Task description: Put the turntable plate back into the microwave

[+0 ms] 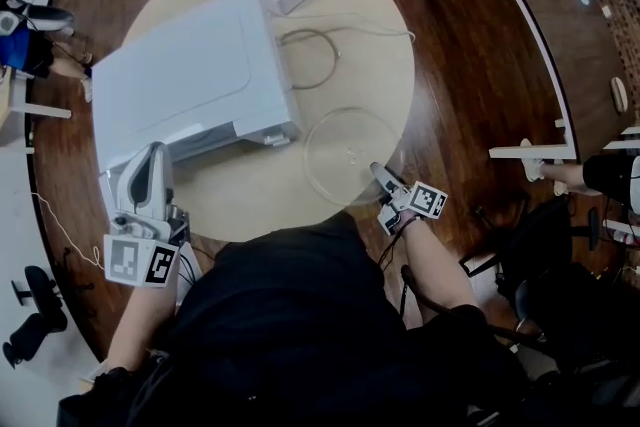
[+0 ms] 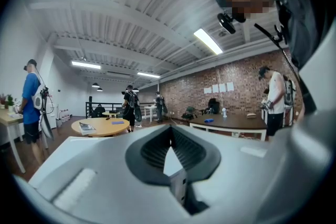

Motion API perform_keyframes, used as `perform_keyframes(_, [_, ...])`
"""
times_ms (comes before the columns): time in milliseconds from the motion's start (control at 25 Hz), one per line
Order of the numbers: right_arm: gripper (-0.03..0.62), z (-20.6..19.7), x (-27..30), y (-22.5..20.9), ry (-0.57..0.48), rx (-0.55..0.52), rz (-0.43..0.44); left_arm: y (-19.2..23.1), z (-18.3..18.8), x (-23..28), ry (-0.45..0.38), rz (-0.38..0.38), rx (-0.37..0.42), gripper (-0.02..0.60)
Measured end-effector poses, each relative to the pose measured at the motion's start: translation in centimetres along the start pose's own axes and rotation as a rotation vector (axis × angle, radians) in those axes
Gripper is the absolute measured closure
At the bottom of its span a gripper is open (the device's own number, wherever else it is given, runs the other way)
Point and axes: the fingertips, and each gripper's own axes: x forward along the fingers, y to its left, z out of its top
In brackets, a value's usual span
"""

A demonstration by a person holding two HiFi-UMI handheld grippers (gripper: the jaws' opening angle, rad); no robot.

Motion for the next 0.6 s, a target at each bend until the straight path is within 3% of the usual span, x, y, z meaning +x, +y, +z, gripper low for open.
perform_keyframes(160, [0.29,-0.2,1.2,-1.6,0.034,-0.011,-0.112,0.1,-0.1,-0.2,0.004,0.009,0.003,0.578])
perform_keyframes(280, [0.292,-0.1,2.1,-1.6,0.058,-0.036,-0.112,0.0,-0.7,-0.5,0.014,0.019,-0.002,0.578])
perform_keyframes(360, [0.344,-0.1,2.1,-1.6,0.052,-0.028,-0.105,0.1,-1.1,-0.9,0.016,0.027,-0.006,0.578])
perform_keyframes(600, [0.371,-0.3,1.1,-2.1,0.007,0.015,-0.084,0.5,-1.1,-1.5,-0.003,0.027,-0.013,0.578])
